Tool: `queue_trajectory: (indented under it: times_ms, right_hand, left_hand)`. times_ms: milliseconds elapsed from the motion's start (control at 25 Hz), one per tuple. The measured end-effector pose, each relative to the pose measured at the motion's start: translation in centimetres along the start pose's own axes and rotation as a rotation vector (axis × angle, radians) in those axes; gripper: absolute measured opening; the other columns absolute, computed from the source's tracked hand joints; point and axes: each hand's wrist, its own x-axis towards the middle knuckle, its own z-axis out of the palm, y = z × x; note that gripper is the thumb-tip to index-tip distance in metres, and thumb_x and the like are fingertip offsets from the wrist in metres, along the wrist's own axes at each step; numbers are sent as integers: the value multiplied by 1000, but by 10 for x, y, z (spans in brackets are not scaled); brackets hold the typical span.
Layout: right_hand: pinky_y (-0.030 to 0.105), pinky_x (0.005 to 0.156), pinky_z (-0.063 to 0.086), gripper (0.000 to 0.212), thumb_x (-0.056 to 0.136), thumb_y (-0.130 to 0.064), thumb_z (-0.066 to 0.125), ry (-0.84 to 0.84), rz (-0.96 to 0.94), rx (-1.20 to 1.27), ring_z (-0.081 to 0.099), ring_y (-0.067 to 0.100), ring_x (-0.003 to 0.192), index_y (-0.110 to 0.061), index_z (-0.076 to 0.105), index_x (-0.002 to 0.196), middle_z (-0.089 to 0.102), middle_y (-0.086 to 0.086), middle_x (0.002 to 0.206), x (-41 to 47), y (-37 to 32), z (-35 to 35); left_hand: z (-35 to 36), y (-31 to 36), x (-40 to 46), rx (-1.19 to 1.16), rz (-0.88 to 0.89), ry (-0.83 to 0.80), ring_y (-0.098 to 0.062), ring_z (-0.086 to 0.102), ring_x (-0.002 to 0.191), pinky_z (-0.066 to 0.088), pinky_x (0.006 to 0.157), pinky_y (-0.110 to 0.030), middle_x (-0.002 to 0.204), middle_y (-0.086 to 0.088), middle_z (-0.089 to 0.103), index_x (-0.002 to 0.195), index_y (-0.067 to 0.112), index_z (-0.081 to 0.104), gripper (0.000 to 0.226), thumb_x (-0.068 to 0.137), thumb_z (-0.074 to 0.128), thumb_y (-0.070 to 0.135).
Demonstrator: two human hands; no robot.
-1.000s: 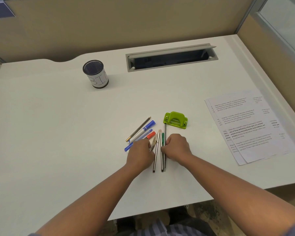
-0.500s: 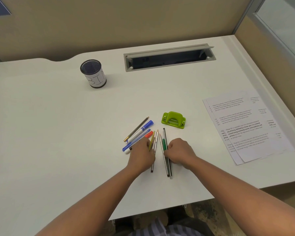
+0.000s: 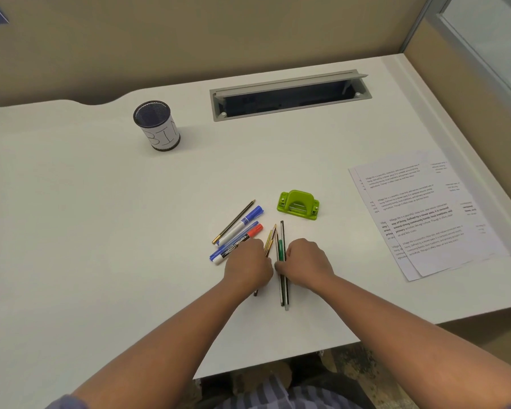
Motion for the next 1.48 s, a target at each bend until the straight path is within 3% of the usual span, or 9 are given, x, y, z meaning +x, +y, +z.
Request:
queue_trajectory:
  times_ms: [280, 360, 480, 640, 720, 920, 1160, 1320, 1480]
  right_hand:
    - [27, 51, 42, 27, 78, -37, 74, -52, -2, -43, 61, 17, 68, -19, 54, 74, 58, 0, 72, -4, 0, 2]
    - [28, 51, 50, 23, 80, -26, 75, -86, 8, 281, 65, 18, 61, -13, 59, 71, 64, 4, 68, -8, 3, 0]
    - [24, 49, 53, 18, 82, -17, 76, -176, -34, 701, 65, 12, 50, -9, 64, 71, 70, 5, 59, -22, -2, -16]
    - [23, 48, 53, 5, 79, -18, 72, -227, -191, 557, 65, 11, 51, -13, 72, 78, 74, 10, 68, -37, -29, -34]
    - [25, 47, 55, 5, 73, -21, 72, -162, -256, 435, 66, 11, 50, -19, 71, 68, 71, 3, 61, -42, -45, -39]
    - [33, 59, 59, 14, 76, -32, 70, -57, -386, 40, 68, 14, 64, -20, 76, 81, 71, -1, 70, -46, -78, -34]
    - [30, 63, 55, 25, 80, -48, 70, -25, -463, 24, 66, 11, 65, -24, 69, 82, 69, -4, 66, -52, -91, -15]
    - [26, 58, 47, 9, 83, -33, 65, 88, -495, 163, 60, 7, 61, -26, 66, 79, 66, -9, 64, -45, -83, -16]
    - [28, 57, 48, 5, 86, -31, 60, 96, -489, 101, 59, 7, 63, -29, 64, 85, 69, -9, 75, -31, -69, -5]
  left_hand:
    - [-5, -3, -7, -159, 0, -98, -11, 51, 77, 36, 59, -23, 86, 4, 53, 96, 20, 49, 11, 99, 57, 26]
    - [-8, -11, -15, -448, 15, -85, -11, 58, 77, 45, 61, -25, 87, -1, 63, 101, 23, 53, 3, 100, 55, 21]
    - [-18, -26, -31, -1001, 29, -203, -14, 68, 77, 57, 67, -30, 91, -10, 75, 118, 31, 62, 30, 100, 53, 8]
    - [-27, -39, -41, -1307, -5, -417, -33, 72, 96, 59, 81, -47, 110, -18, 73, 121, 22, 68, 35, 98, 54, 1]
    - [-26, -44, -45, -1471, -16, -447, -30, 73, 90, 58, 80, -47, 109, -16, 73, 121, 24, 69, 42, 92, 52, -2]
    - [-23, -62, -44, -1881, -161, -498, -27, 67, 85, 51, 85, -50, 109, -12, 71, 122, 19, 71, 45, 98, 40, 42]
    - [-23, -70, -43, -1975, -223, -369, -27, 74, 93, 59, 75, -41, 101, -11, 76, 108, 14, 77, 73, 90, 41, 75]
    - [-20, -81, -40, -1973, -460, -160, -16, 51, 53, 50, 55, -30, 68, -1, 54, 90, 15, 59, 66, 80, 50, 80]
    - [-21, -96, -39, -1942, -542, -81, -10, 35, 43, 40, 45, -23, 58, 3, 40, 80, 21, 50, 74, 63, 48, 93]
